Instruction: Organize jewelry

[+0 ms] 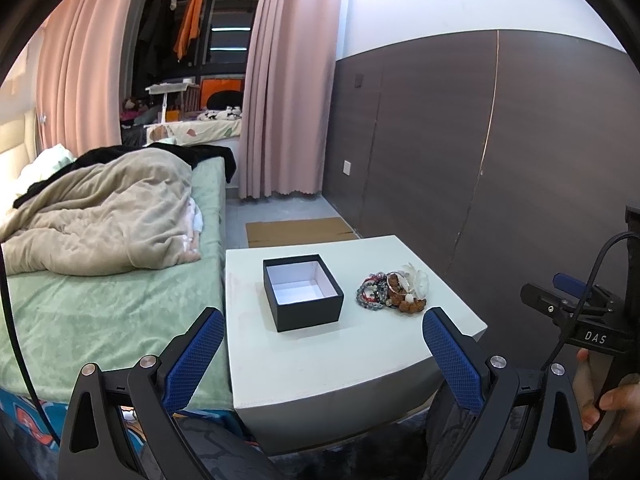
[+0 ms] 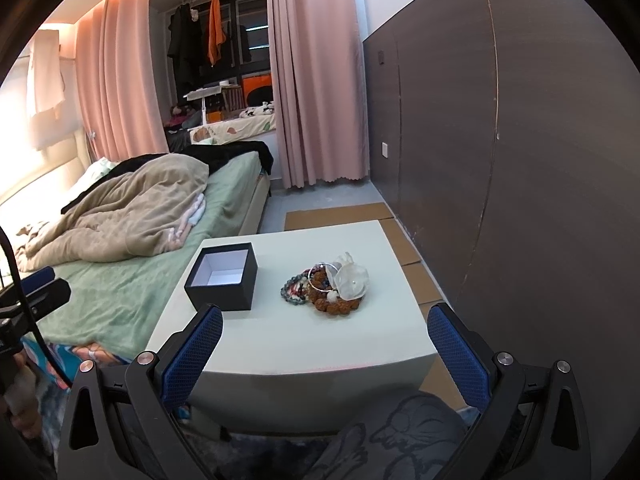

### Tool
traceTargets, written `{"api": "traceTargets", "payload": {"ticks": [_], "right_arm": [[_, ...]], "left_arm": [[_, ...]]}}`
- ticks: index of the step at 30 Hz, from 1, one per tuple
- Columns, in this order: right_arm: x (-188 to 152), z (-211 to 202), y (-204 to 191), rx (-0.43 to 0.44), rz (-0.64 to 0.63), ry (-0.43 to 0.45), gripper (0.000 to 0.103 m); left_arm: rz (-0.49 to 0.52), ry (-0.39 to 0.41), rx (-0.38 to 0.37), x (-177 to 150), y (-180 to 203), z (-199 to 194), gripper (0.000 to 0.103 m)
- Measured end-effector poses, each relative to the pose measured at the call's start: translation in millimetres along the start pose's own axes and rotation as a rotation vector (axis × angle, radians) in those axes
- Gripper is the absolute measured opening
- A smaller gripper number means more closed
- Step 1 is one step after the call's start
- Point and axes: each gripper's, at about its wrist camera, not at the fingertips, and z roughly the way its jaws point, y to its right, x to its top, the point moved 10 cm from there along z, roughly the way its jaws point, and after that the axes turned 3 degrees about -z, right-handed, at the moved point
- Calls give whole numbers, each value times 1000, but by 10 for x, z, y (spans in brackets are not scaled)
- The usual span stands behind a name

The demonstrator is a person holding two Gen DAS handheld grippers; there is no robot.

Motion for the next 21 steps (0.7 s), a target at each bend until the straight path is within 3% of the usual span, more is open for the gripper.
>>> {"api": "traceTargets", "payload": {"ticks": [21], "right_arm": [[0,3,-8,-2,-3,0,103]], "left_arm": [[-6,-9,0,-4,-14,66,99]]}}
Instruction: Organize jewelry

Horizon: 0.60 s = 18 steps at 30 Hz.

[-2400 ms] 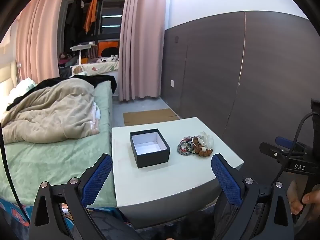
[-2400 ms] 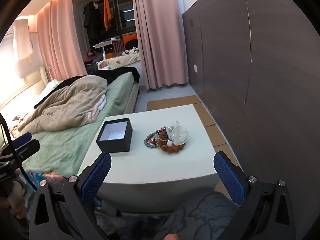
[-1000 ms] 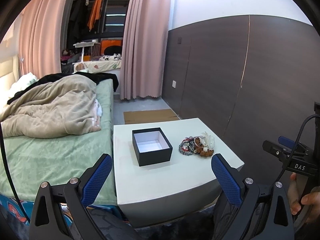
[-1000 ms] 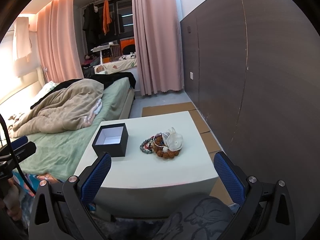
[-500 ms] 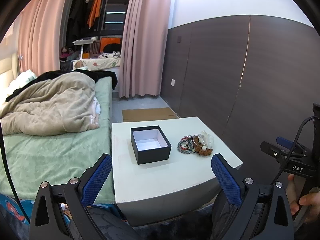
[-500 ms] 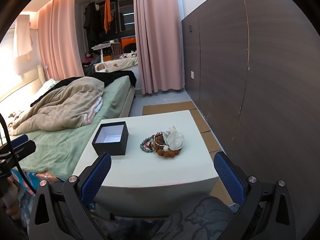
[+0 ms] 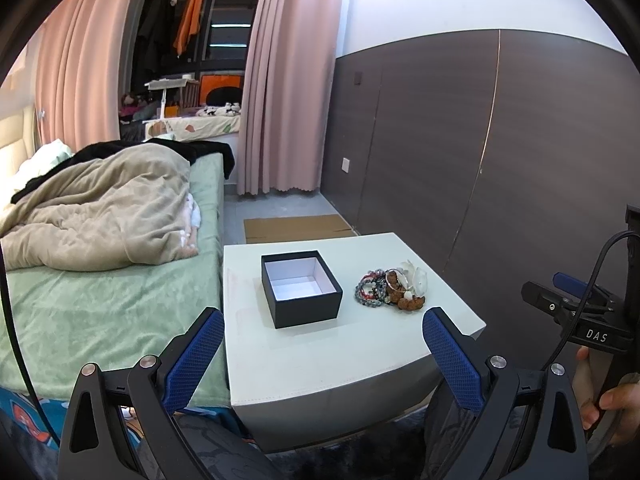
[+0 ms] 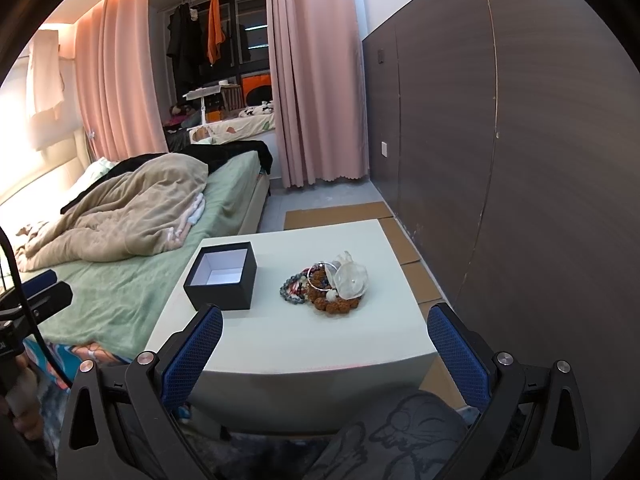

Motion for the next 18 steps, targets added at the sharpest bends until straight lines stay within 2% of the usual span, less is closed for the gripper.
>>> {"api": "traceTargets", "payload": {"ticks": [18], "right_arm": [[52,44,23,-2,-4,0,103]], "left_arm": [[17,-13,-7,44,64,133,99]]}}
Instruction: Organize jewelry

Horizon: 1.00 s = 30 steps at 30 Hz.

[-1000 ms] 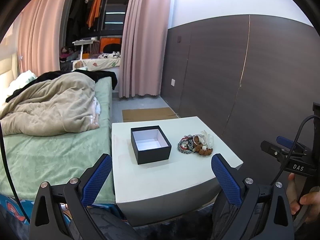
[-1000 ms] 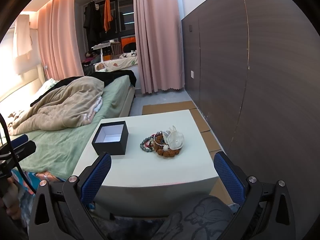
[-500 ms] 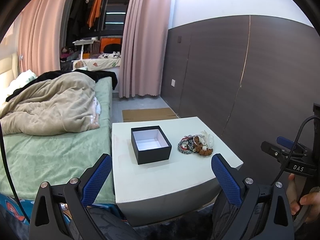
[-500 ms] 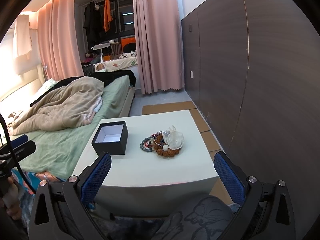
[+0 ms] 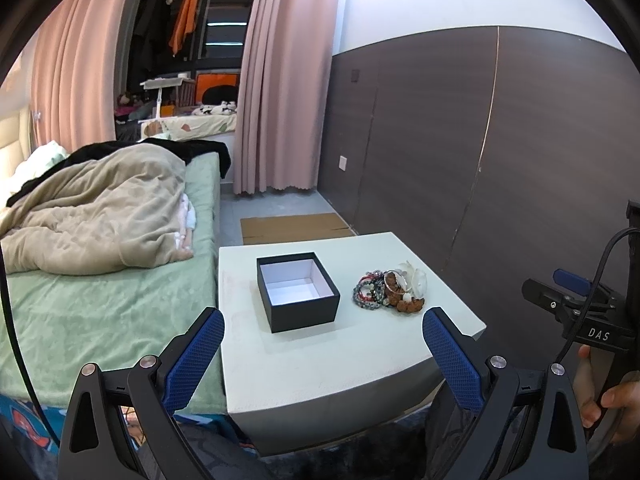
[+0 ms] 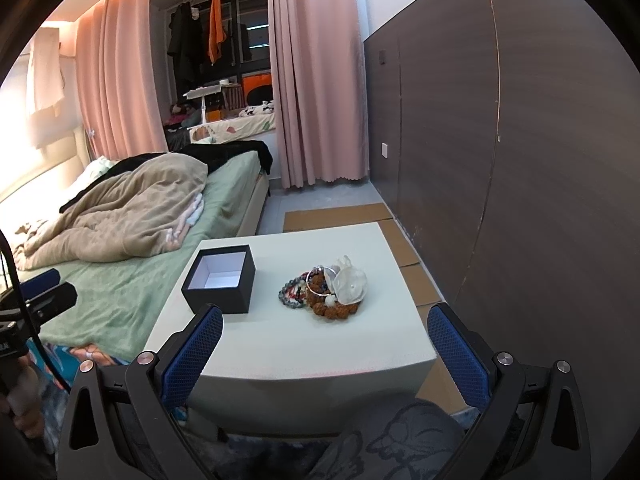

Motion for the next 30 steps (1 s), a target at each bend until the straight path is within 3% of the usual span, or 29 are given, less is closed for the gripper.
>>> {"api": "traceTargets", "payload": {"ticks": [11,30], "right_arm": [[82,228,221,-32,24,-20,103],[-18,861,783,-44,99,-121,103]], "left_arm": [[37,-42,-26,122,199,386,99],[66,-188,-53,151,631,1266,99]]}}
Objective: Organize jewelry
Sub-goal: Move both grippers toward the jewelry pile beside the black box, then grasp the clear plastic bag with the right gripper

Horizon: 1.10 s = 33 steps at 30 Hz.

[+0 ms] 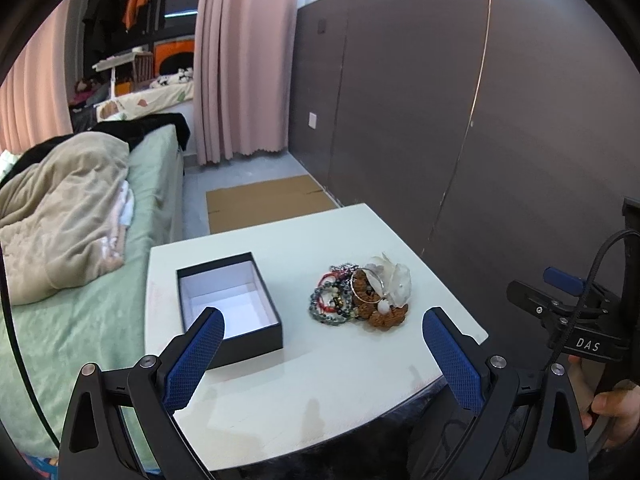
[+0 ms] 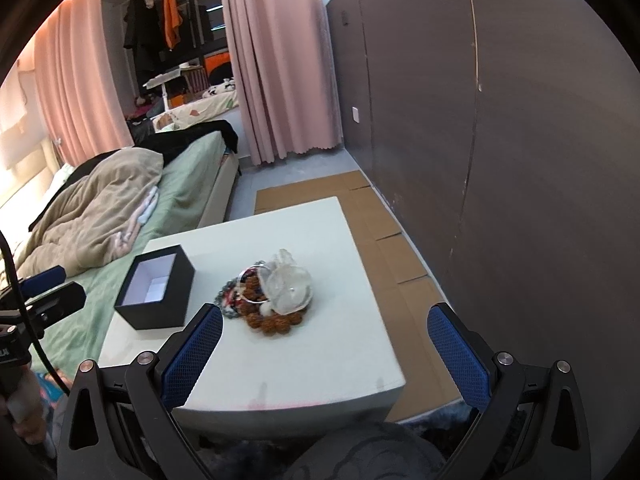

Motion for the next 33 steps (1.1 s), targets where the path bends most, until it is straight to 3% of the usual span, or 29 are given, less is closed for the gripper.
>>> {"api": "traceTargets", "payload": {"ticks": [7,12,17,21,33], "right_arm": [[-94,228,227,28,51,-54,103],[-146,369,414,42,89,-73,103],[-203,506,529,73,117,-93,98],[-246,628,571,94,134,-115,96],[-282,906,525,147,146,-146,96]], "left_arm": [[4,-70,-16,-9,175,389,98],[-4,-156,-59,-80,341,753,71],[-24,-208,-84,-109,455,1052,60],[-37,-241,-67,-110,433,1291,44],[-131,-290,-46,-112,260,1776,30]]}}
